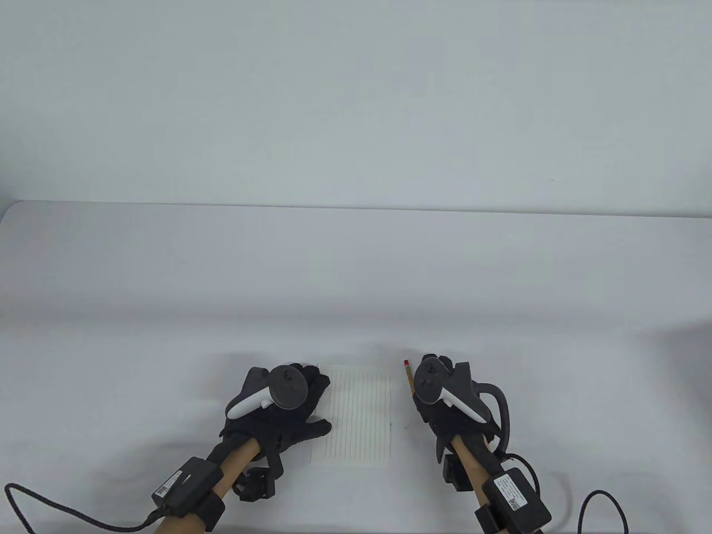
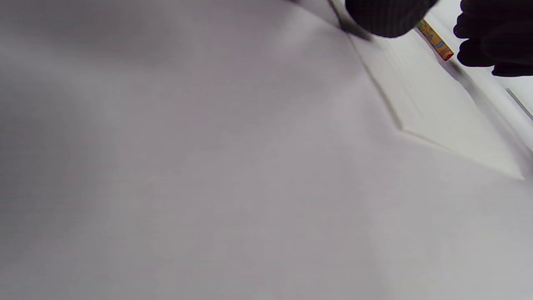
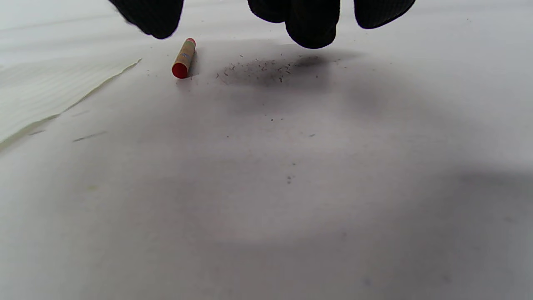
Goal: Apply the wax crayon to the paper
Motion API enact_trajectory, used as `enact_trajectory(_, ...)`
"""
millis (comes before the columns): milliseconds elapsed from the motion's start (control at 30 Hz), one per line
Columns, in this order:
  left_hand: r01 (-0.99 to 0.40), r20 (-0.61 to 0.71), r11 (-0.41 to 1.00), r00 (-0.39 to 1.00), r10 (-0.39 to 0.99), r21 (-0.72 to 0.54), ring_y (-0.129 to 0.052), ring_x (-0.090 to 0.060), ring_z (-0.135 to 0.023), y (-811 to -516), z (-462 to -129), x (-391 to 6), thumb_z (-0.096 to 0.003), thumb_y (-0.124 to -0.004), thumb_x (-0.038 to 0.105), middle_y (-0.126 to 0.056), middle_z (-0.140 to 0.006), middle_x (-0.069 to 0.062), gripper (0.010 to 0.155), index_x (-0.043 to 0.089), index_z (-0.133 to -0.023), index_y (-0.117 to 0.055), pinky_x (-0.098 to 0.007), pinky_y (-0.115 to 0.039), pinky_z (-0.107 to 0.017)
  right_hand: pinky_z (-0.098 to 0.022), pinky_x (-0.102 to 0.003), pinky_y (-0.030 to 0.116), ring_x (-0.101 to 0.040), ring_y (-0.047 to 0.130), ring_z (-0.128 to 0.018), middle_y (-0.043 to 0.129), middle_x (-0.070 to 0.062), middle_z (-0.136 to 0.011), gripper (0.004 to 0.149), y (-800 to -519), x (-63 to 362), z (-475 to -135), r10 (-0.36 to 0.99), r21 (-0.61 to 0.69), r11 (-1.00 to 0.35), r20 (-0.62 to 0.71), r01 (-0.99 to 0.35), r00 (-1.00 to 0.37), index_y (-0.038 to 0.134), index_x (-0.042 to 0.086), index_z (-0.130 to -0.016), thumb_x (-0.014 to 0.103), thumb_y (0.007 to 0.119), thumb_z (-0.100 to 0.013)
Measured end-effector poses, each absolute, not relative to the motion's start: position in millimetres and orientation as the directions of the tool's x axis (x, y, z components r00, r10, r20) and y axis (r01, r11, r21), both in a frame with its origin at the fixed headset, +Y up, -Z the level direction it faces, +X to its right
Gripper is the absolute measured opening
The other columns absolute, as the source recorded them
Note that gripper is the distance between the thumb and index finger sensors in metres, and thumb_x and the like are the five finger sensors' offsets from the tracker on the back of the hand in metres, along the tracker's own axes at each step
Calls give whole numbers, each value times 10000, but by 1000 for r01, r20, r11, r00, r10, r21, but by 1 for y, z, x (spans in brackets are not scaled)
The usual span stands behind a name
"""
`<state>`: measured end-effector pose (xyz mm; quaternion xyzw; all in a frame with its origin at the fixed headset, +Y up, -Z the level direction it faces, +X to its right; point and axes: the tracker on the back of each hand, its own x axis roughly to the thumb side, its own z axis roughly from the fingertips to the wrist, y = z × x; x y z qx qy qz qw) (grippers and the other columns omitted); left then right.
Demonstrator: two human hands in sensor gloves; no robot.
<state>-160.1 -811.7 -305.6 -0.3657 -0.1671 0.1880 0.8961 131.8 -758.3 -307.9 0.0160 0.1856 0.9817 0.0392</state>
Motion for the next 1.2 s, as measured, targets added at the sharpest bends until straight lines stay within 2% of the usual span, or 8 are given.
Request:
enact_trajectory(167,-190,167,666,885,434,-721,331,-120,-1005,-812,-304,-158,-560,-529,608,250,-1093,197,820,448,-1041,116,-516,268,-633,-708,-505,563,-329,641,-968,433,-164,-1128,719,-756,126,-310,135,252,-960,35,-122,-990,234,134,-1102,424,619,-568)
enact_trajectory(267,-185,169,670,888,427,-719,331,-123,-1007,-812,-304,-158,-557,-527,611,253,-1092,195,825,447,-1039,122,-519,267,-636,-643,-452,668,-299,744,-874,534,-173,-1060,707,-757,119,-318,146,245,-959,-2,-142,-989,293,101,-1089,434,629,-564)
enact_trajectory(433,-184,171,670,888,427,-719,332,-127,-1006,-813,-305,-157,-556,-526,611,253,-1092,192,826,446,-1039,124,-521,267,-636,-550,-392,741,-252,781,-751,687,-106,-945,605,-763,101,-341,-31,283,-959,-74,9,-997,487,152,-1029,472,659,-545)
enact_trajectory(533,-177,175,670,889,423,-721,336,-129,-1004,-813,-305,-157,-555,-522,613,261,-1089,192,828,445,-1037,129,-522,269,-634,-528,-384,766,-255,800,-720,716,-102,-916,575,-765,89,-347,-138,311,-946,-112,97,-984,549,160,-994,488,667,-537)
enact_trajectory(667,-169,180,674,891,416,-719,337,-131,-1003,-813,-305,-156,-554,-517,617,264,-1087,191,828,443,-1036,133,-526,266,-634,-532,-380,763,-252,786,-733,708,-100,-915,489,-767,79,-348,-219,344,-925,-131,163,-967,614,178,-955,439,670,-546)
enact_trajectory(867,-161,186,678,893,410,-717,336,-135,-1004,-813,-305,-156,-551,-512,621,266,-1086,187,829,442,-1035,137,-530,262,-635,-519,-400,762,-252,802,-702,747,-118,-868,406,-767,73,-349,-212,329,-934,-203,137,-956,669,165,-908,339,707,-543)
enact_trajectory(1100,-151,192,678,895,403,-719,335,-140,-1000,-812,-305,-155,-550,-509,626,268,-1083,183,831,440,-1032,142,-534,258,-634,-503,-398,782,-235,839,-665,802,-114,-815,391,-768,71,-351,-222,304,-942,-242,143,-945,725,159,-866,339,742,-520)
enact_trajectory(1200,-148,195,685,897,397,-714,325,-142,-1008,-812,-305,-155,-550,-513,625,260,-1088,180,831,437,-1036,136,-540,248,-641,-497,-393,791,-220,856,-656,826,-94,-803,388,-767,77,-349,-164,265,-959,-253,95,-954,749,174,-850,360,755,-510)
